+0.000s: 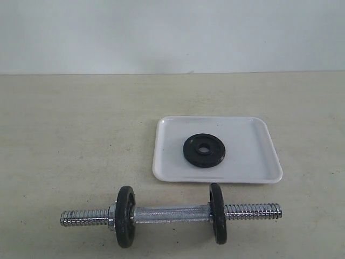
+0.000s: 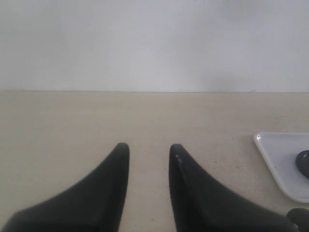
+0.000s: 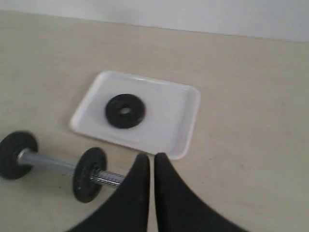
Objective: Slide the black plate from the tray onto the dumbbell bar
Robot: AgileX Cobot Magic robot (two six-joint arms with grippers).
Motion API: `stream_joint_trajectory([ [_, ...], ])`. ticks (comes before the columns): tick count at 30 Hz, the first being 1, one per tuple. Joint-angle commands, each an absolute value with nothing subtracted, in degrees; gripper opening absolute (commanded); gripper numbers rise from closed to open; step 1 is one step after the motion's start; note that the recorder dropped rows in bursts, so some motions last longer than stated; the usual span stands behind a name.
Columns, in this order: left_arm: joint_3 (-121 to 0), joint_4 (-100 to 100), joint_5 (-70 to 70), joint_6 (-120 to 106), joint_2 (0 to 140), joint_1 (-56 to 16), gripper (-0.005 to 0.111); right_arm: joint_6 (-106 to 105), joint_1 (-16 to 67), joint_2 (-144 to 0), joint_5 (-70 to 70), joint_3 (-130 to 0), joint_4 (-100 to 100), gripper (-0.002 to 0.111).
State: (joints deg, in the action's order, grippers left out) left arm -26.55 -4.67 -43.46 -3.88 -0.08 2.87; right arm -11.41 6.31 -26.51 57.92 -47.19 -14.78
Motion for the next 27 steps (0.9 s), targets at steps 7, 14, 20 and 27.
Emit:
stream_joint_trajectory([
  [7,-26.4,-5.1,-43.7,-4.0,0.0,2.7,0.027,-17.2,6.6,-26.7,58.2,-47.3,-9.6,0.005],
  [14,-26.4,-5.1,-43.7,-4.0,0.0,2.7,0.027,-2.7,6.6,-26.7,58.5,-47.3,-2.5,0.104],
  [20,-26.4,-5.1,-43.6,-4.0,0.0,2.6,0.027,0.0,6.6,-26.7,60.1,-47.3,-2.6,0.104],
  [27,-26.4,-5.1,-43.6,-4.0,0.0,2.6,0.027,1.6,6.6,-26.7,62.1,-47.3,-2.6,0.101],
])
